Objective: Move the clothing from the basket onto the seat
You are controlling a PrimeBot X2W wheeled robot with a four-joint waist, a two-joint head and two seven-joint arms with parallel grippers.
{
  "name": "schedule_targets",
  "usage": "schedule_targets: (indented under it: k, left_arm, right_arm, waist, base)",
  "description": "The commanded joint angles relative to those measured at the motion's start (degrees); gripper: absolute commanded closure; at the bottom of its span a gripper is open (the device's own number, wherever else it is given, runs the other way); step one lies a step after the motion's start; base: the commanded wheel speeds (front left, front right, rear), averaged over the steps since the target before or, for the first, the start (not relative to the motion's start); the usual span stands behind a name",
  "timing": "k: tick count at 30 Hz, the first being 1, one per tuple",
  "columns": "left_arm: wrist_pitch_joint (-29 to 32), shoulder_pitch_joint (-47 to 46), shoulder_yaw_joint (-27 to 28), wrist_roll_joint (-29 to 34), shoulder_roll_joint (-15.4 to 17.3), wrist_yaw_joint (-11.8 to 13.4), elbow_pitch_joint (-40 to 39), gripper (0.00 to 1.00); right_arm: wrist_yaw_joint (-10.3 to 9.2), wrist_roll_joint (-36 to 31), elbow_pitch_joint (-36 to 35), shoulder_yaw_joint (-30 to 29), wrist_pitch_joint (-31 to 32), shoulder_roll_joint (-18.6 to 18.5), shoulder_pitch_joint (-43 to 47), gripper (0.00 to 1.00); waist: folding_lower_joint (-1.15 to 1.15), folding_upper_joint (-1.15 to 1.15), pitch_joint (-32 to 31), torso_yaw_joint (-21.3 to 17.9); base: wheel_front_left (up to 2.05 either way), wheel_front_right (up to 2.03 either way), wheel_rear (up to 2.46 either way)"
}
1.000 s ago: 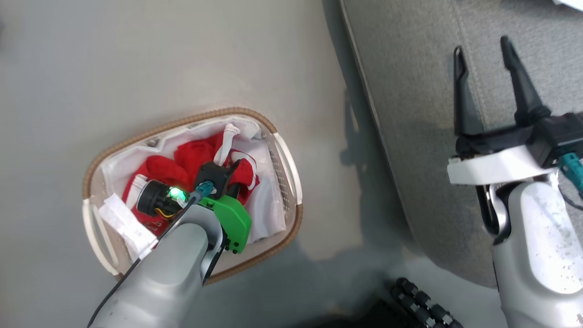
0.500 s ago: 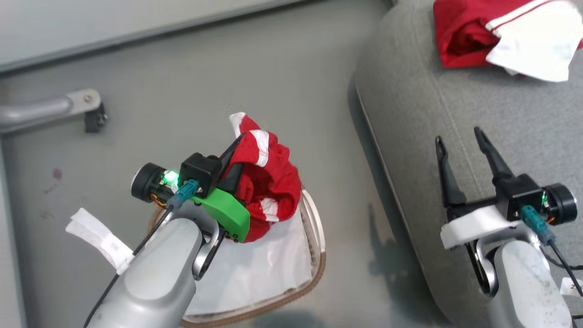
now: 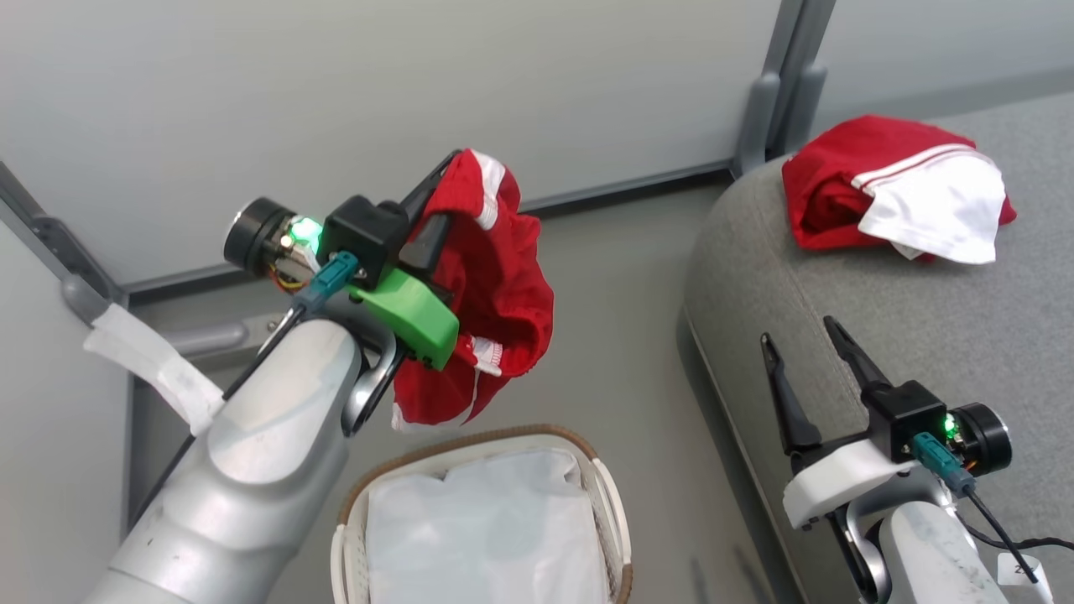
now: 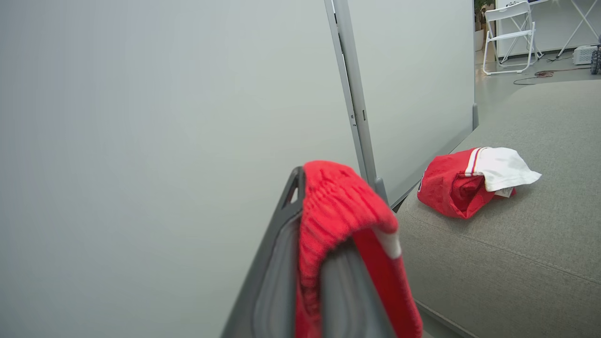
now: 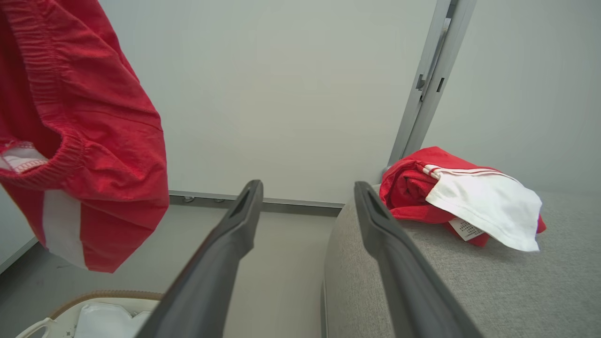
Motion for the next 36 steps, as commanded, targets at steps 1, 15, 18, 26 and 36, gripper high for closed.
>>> schedule_targets:
  k: [1, 15, 18, 26, 36]
  left_arm:
    - [0.2, -1.4, -0.2, -0.4, -0.1, -0.2, 0.4, 1.00]
    - [0.4, -8.8, -4.5, -1.4, -4.0, -0.6, 1.3, 1.00]
    - [0.7, -9.7, -5.9, -1.8, -5.0, -0.7, 0.9, 1.00]
    - [1.4, -11.1, -10.8, -4.6, -6.9, -0.7, -1.0, 1.00]
    - [1.2, -11.1, -15.3, -8.7, -7.0, -0.8, -2.6, 1.00]
  right_arm:
    - [-0.06, 0.5, 0.3, 0.7, -0.1, -0.2, 0.8, 0.00]
    - [-0.06, 0.0, 7.4, 12.0, -0.1, -0.2, -3.5, 0.00]
    - [-0.06, -0.2, 9.7, 13.9, -0.1, -0.2, -5.4, 0.00]
    - [-0.06, -1.6, 13.7, 15.8, -0.1, -0.2, -10.5, 0.00]
    - [-0.06, -1.1, 12.7, 18.0, -0.1, -0.2, -14.8, 0.00]
  waist:
    - [0.01, 0.00, -3.9, 1.4]
    - [0.01, 0.00, -5.3, 3.5]
    - [0.01, 0.00, -5.6, 4.3]
    - [0.01, 0.00, -6.4, 6.3]
    - [0.01, 0.00, -7.0, 7.5]
  base:
    - [0.00, 0.00, 0.00]
    - [0.00, 0.00, 0.00]
    - [0.00, 0.00, 0.00]
    - [0.00, 0.00, 0.00]
    - [0.00, 0.00, 0.00]
